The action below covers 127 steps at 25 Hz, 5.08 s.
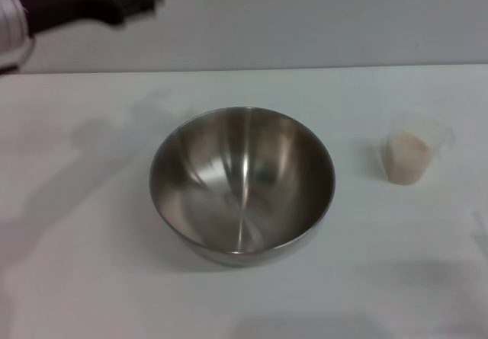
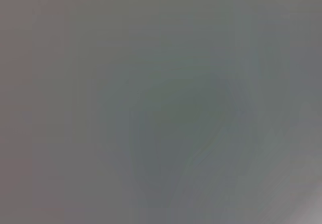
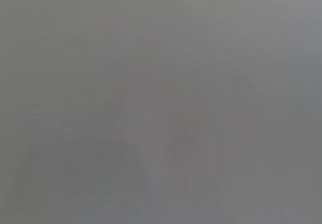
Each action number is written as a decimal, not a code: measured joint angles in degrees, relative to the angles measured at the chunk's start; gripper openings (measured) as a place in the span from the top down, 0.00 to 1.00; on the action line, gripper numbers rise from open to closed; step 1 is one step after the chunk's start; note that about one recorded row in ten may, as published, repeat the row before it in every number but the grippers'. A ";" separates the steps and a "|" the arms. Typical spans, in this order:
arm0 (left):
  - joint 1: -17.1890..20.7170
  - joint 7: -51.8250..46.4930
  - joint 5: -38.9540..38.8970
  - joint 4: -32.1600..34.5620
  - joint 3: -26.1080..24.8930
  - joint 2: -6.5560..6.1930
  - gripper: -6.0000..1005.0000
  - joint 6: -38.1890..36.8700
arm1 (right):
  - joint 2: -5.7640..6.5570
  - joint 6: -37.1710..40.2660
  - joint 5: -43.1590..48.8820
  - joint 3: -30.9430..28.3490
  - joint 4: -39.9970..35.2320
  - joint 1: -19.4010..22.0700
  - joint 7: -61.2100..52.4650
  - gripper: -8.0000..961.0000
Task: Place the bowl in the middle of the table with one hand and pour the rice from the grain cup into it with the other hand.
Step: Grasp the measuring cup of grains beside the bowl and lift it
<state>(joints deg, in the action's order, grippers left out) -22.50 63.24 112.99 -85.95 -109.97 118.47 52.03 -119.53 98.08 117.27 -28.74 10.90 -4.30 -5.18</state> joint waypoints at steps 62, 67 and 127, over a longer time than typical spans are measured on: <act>14.44 -61.73 36.17 69.01 37.06 0.36 0.19 -130.99 | 0.26 -36.21 -4.73 -3.32 -5.28 -18.29 -0.11 0.13; 14.51 -61.71 36.08 68.99 37.58 0.36 0.19 -131.08 | 0.25 -36.25 -4.50 -3.08 -4.95 -18.33 0.05 0.13; 14.49 -63.09 36.22 70.31 38.51 0.36 0.19 -130.68 | 0.26 -40.66 -4.71 -4.10 -5.69 -22.09 0.18 0.27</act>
<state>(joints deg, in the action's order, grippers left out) -8.01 0.15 149.21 -15.64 -71.46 118.83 -78.66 -119.27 57.42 112.56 -32.84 5.21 -26.38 -5.01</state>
